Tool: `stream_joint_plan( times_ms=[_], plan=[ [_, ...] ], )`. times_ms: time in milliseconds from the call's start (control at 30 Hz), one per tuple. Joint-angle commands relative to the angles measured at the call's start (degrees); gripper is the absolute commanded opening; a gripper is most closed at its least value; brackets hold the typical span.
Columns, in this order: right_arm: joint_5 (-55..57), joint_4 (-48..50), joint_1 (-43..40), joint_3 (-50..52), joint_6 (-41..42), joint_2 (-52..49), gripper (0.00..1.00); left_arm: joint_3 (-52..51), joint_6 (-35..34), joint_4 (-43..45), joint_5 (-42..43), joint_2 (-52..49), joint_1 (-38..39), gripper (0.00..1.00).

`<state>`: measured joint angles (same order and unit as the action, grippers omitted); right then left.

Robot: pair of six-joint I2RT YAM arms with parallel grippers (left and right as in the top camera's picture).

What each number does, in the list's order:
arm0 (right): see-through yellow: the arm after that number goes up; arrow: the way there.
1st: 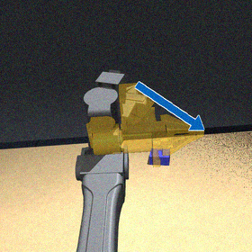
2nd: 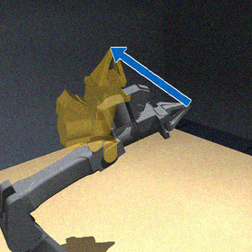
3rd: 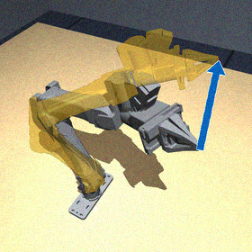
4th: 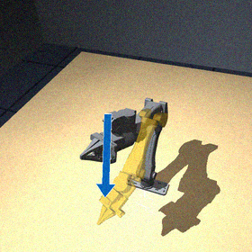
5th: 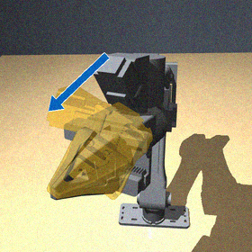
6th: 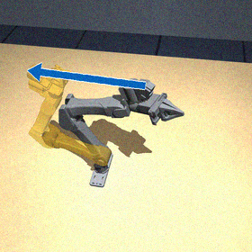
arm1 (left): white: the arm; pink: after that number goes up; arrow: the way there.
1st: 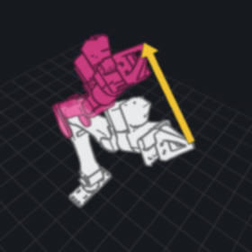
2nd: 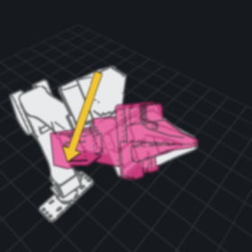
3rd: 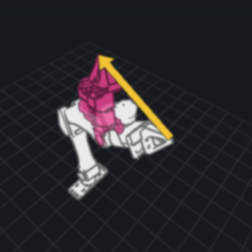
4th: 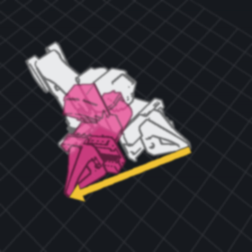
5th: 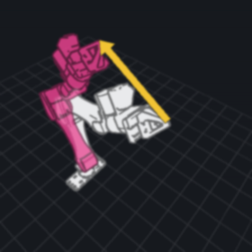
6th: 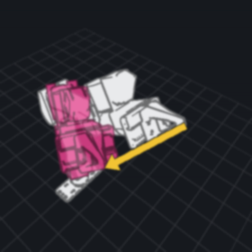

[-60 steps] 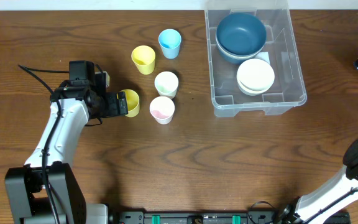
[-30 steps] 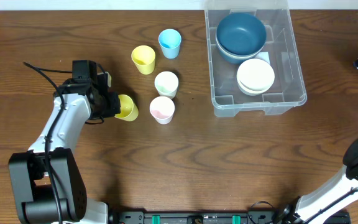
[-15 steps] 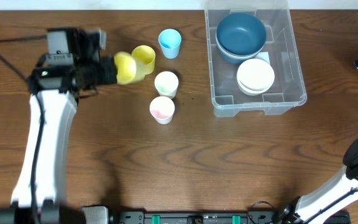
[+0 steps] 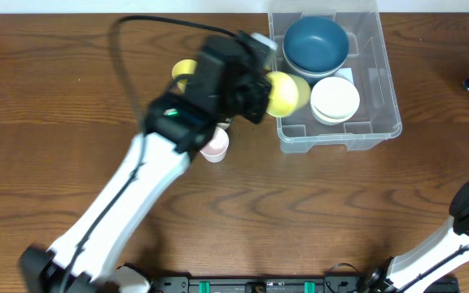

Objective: Pack container
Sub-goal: 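Lift the yellow cup and lower it into the container's front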

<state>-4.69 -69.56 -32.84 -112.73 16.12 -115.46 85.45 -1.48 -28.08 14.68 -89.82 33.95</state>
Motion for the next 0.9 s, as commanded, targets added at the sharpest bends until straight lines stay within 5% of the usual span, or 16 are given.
stream_joint_plan(
  times_ms=[0,667,867],
  plan=[
    [-0.2,-0.1,-0.2,0.0,0.6,0.7,0.99,-0.3,0.5,1.7,-2.3,-3.7,1.4,0.06],
    [-0.2,-0.1,-0.2,0.0,0.6,0.7,0.99,-0.3,1.8,8.3,-2.3,-14.4,1.5,0.06],
    [-0.2,-0.1,-0.2,0.0,0.6,0.7,0.99,-0.3,1.8,8.3,-2.3,-14.8,1.5,0.17]
  ],
)
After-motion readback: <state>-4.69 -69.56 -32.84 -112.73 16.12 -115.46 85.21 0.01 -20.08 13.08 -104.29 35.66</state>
